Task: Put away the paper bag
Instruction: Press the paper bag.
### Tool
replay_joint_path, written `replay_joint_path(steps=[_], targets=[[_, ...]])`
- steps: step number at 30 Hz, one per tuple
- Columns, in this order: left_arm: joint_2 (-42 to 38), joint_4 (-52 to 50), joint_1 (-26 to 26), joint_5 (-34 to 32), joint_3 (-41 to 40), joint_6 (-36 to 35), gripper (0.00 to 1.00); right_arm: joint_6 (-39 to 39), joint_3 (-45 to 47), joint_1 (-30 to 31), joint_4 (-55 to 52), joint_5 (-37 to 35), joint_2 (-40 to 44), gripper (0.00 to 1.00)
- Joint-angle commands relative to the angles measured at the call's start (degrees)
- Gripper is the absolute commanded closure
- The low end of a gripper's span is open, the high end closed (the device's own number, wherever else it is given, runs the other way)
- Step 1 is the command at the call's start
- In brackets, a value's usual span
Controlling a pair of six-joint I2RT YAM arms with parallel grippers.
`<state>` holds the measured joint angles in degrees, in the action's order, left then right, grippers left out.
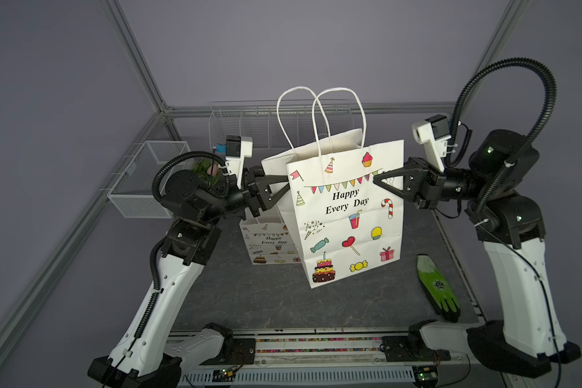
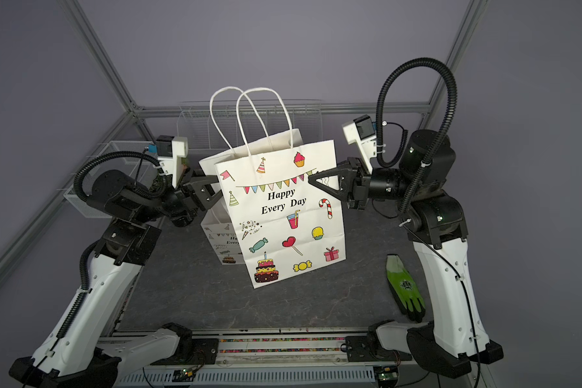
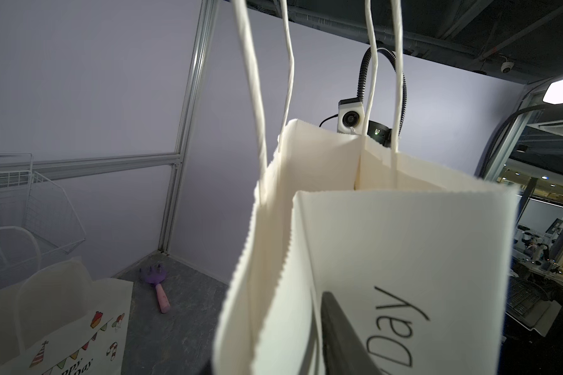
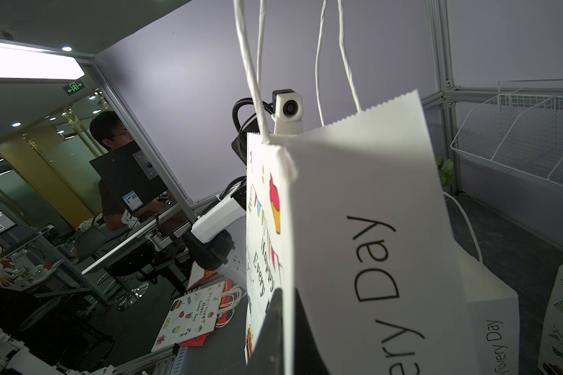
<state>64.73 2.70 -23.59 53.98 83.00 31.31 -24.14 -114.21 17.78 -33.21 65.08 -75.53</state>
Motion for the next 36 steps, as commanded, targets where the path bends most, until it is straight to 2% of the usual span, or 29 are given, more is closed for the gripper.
replay_joint_path(steps=[1, 2, 3, 5, 7, 10, 13, 15, 18, 25, 29, 32, 34, 36], targets=[[0.1, 0.7, -0.6, 0.3, 1.5, 0.4, 0.70, 3.0, -1.2, 0.7, -2.7, -1.7, -0.4, 0.93], [0.2, 0.7, -0.7, 0.5, 1.6, 0.4, 0.66, 3.3, -1.2, 0.7, -3.0, -1.5, -0.5, 0.93], [0.3, 0.6, -0.8, 0.8, 1.6, 0.4, 0.58, 3.4, -1.4, 0.7, -3.0, -1.6, -0.4, 0.93], [0.1, 0.2, -0.8, 1.3, 1.4, 0.3, 0.26, 3.7, -2.1, 0.1, -3.4, -2.4, -0.1, 0.93], [-0.4, -1.6, -0.8, 1.6, 1.4, -1.0, 0.10, 3.2, -2.9, -1.4, -3.5, -2.8, 0.3, 0.93], [-1.6, -3.2, -1.1, 3.0, 0.4, -2.3, 0.03, -1.7, -1.6, -4.1, 2.1, -2.1, 1.5, 0.93], [-2.2, -3.5, -1.7, 4.2, -0.6, -2.6, 0.02, -9.8, 1.3, -4.9, 11.9, 0.7, 1.9, 0.93], [-2.1, -3.8, -2.3, 4.3, -0.5, -3.2, 0.04, -14.2, 2.9, -4.8, 17.4, 2.1, 1.9, 0.93], [-1.9, -4.3, -3.0, 4.4, -0.3, -3.7, 0.15, -16.9, 3.8, -4.9, 20.4, 3.1, 1.9, 0.93], [-0.6, -7.5, -3.5, 3.3, 0.8, -6.0, 0.55, -18.2, 3.9, -3.7, 21.9, 5.2, 2.2, 0.93], [-0.5, -7.8, -3.5, 2.6, 0.9, -6.1, 0.70, -16.9, 4.1, -3.0, 20.5, 5.5, 2.1, 0.93], [-0.4, -7.8, -3.5, 2.1, 1.2, -6.0, 0.75, -15.2, 4.0, -2.6, 18.6, 5.3, 2.1, 0.93], [-0.3, -7.6, -3.6, 1.7, 1.3, -5.7, 0.75, -14.1, 4.0, -2.3, 17.3, 5.0, 2.1, 0.93], [-0.5, -7.3, -3.6, 1.2, 1.3, -5.4, 0.68, -12.3, 3.7, -2.0, 15.1, 4.3, 2.1, 0.93]])
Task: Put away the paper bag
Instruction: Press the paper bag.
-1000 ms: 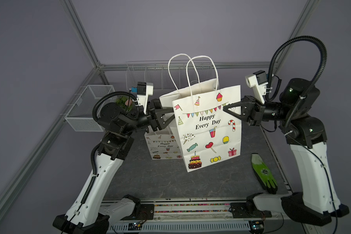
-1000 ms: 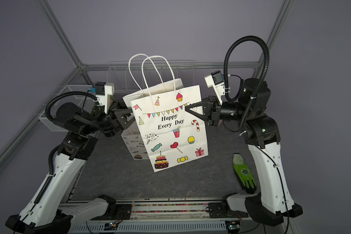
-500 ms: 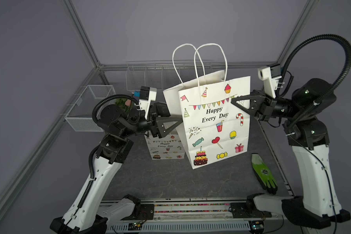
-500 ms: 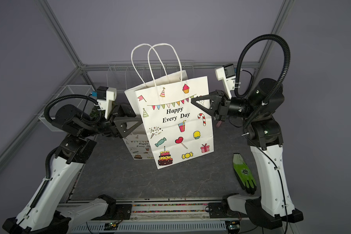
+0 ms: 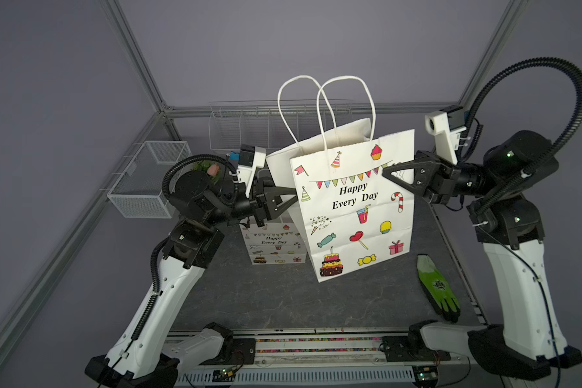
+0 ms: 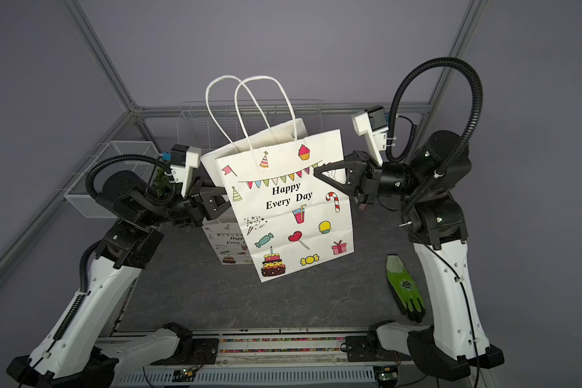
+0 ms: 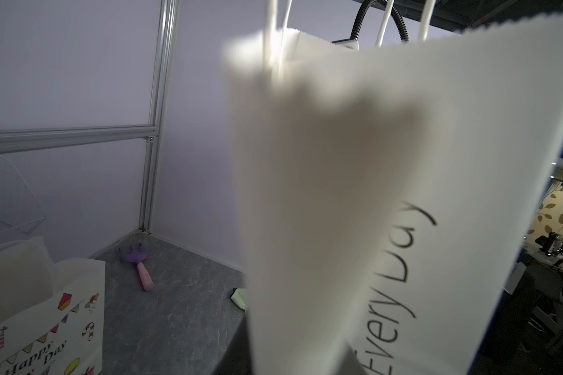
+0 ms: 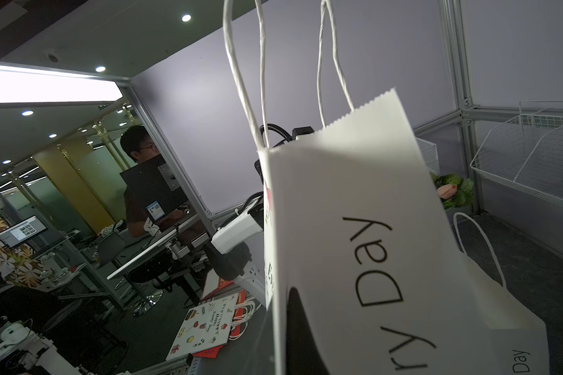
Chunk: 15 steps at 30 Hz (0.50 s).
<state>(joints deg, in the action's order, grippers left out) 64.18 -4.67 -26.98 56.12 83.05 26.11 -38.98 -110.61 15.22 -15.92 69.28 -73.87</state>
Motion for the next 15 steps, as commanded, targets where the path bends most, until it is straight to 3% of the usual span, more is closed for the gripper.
replay_joint_path(steps=[1, 5, 8, 15], targets=[[0.0, 0.3, -0.2, -1.4, 1.2, 0.1, 0.58, 3.9, -0.1, 0.6, -3.9, -0.4, 0.3, 0.93], [-0.9, 2.2, -0.2, -1.3, 1.0, 1.5, 0.19, 13.1, -3.4, 0.8, -15.8, -4.7, -0.3, 0.93], [-1.9, 2.9, -0.2, -0.6, 0.8, 2.1, 0.04, 16.6, -4.7, 0.7, -20.2, -7.1, -0.6, 0.93], [-5.1, 8.5, -0.2, 2.0, -1.1, 5.6, 0.00, 19.3, -5.7, 0.8, -23.4, -9.5, -0.8, 0.93]])
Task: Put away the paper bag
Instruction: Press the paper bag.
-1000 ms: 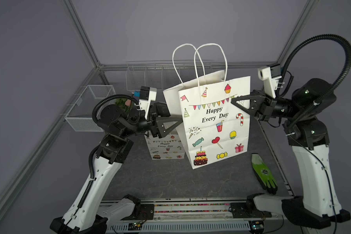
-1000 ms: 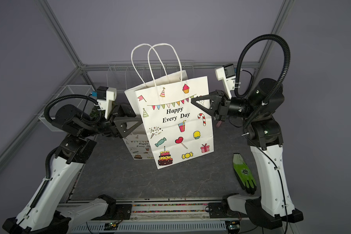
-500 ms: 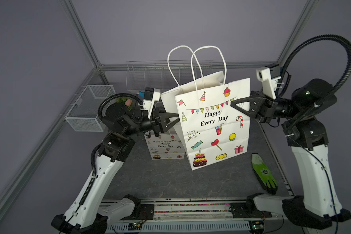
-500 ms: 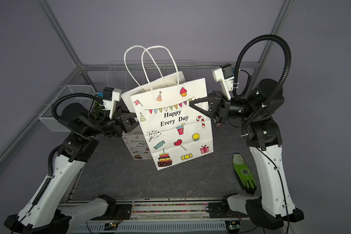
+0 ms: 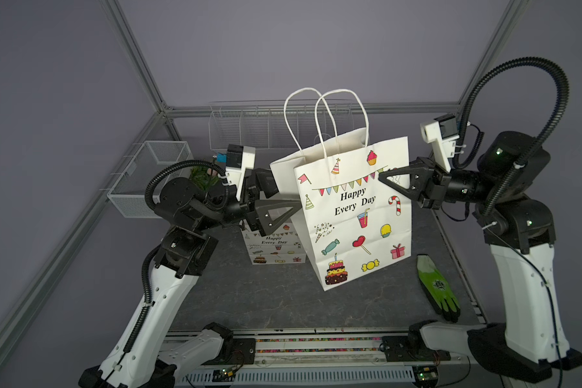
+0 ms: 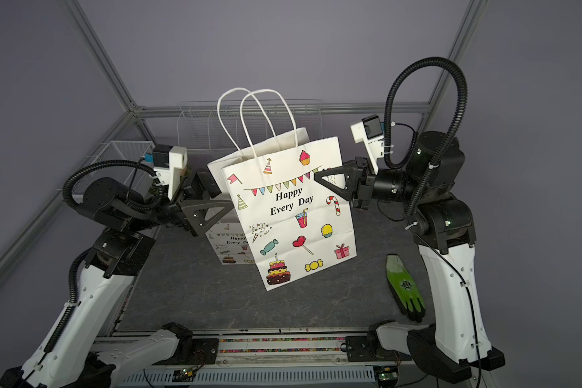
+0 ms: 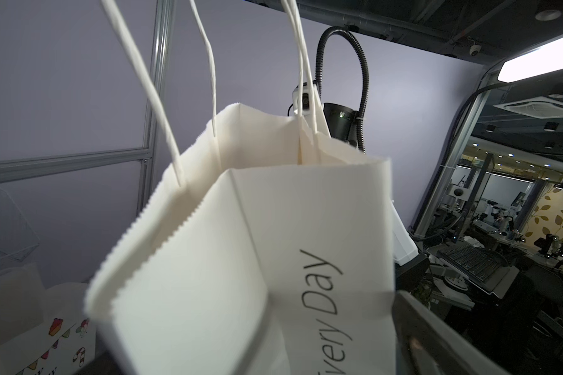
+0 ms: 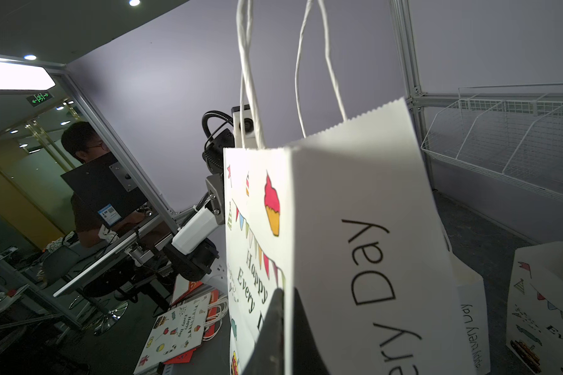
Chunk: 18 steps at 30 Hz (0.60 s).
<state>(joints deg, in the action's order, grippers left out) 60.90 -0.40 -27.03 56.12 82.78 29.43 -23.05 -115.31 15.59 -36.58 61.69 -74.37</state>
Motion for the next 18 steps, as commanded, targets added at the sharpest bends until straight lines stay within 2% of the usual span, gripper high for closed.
replay_joint_path(steps=[1, 7, 16, 18], targets=[[-2.2, 4.5, -0.2, 2.2, -0.9, 2.4, 0.00, 3.5, -1.0, 0.4, -2.7, -1.9, -0.2, 0.93], [-1.9, 8.7, -0.6, 5.0, -1.0, 6.2, 0.00, 3.1, -1.0, 0.4, -2.4, -2.3, -0.1, 0.93], [0.7, 5.8, -1.8, 2.8, -0.2, 4.0, 0.00, 3.6, 0.3, 4.1, -1.3, -4.5, 0.9, 0.93], [0.9, 5.9, -2.0, 2.7, -0.1, 3.9, 0.02, 4.4, 0.3, 4.5, -2.1, -5.2, 1.1, 0.93]])
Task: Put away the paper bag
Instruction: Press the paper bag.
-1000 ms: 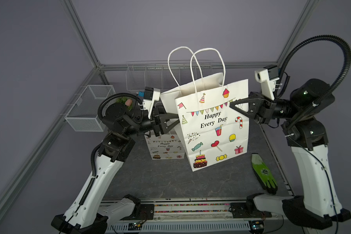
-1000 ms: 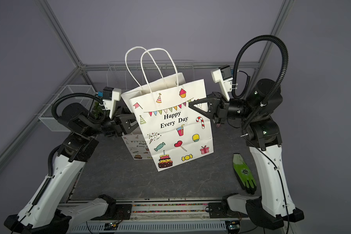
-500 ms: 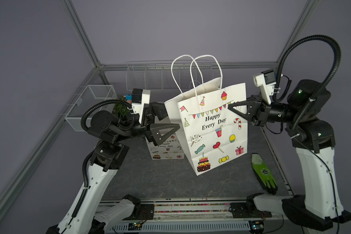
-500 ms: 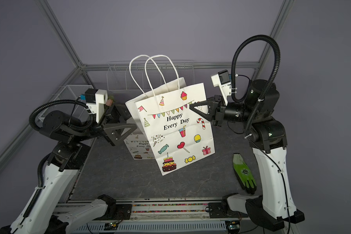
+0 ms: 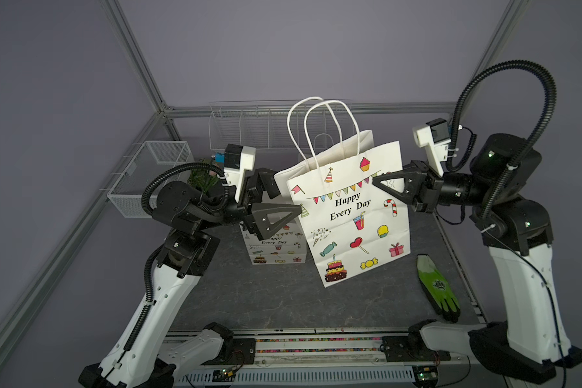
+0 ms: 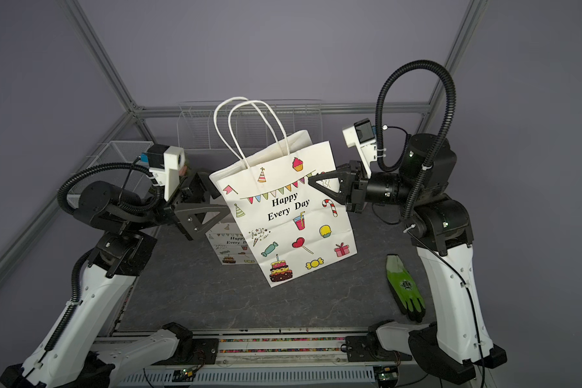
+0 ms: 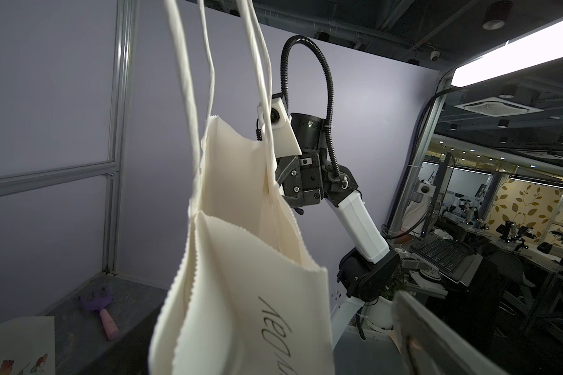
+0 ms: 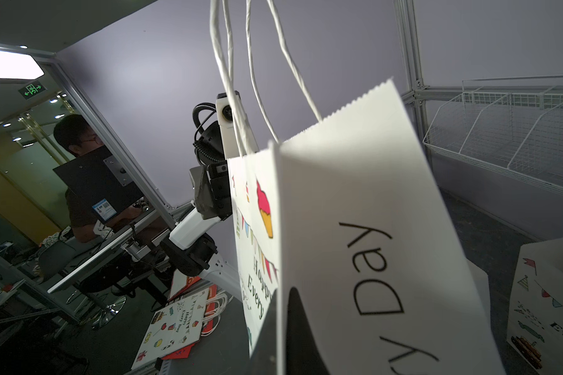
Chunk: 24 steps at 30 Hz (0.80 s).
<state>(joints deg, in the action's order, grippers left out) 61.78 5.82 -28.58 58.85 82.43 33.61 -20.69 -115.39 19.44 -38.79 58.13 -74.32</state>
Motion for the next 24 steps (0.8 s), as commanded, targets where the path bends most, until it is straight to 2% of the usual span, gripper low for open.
replay_joint_path(steps=[1, 7, 12, 24], targets=[[-0.1, -0.6, -0.4, -0.2, 0.2, -0.5, 0.04, 2.5, 0.5, 0.8, -0.4, -2.0, 1.1, 0.93], [-0.2, -1.6, -0.7, -0.8, 0.5, -1.3, 0.10, 5.0, -0.3, 2.1, -3.1, -5.1, 0.9, 0.93], [0.0, -1.6, -1.0, -1.0, 0.5, -1.4, 0.11, 9.7, -3.0, 4.6, -9.5, -10.7, 0.1, 0.93], [1.0, -3.0, -2.4, -1.0, 1.3, -2.4, 0.11, 14.2, -5.1, 10.2, -14.4, -21.0, -1.3, 0.93]])
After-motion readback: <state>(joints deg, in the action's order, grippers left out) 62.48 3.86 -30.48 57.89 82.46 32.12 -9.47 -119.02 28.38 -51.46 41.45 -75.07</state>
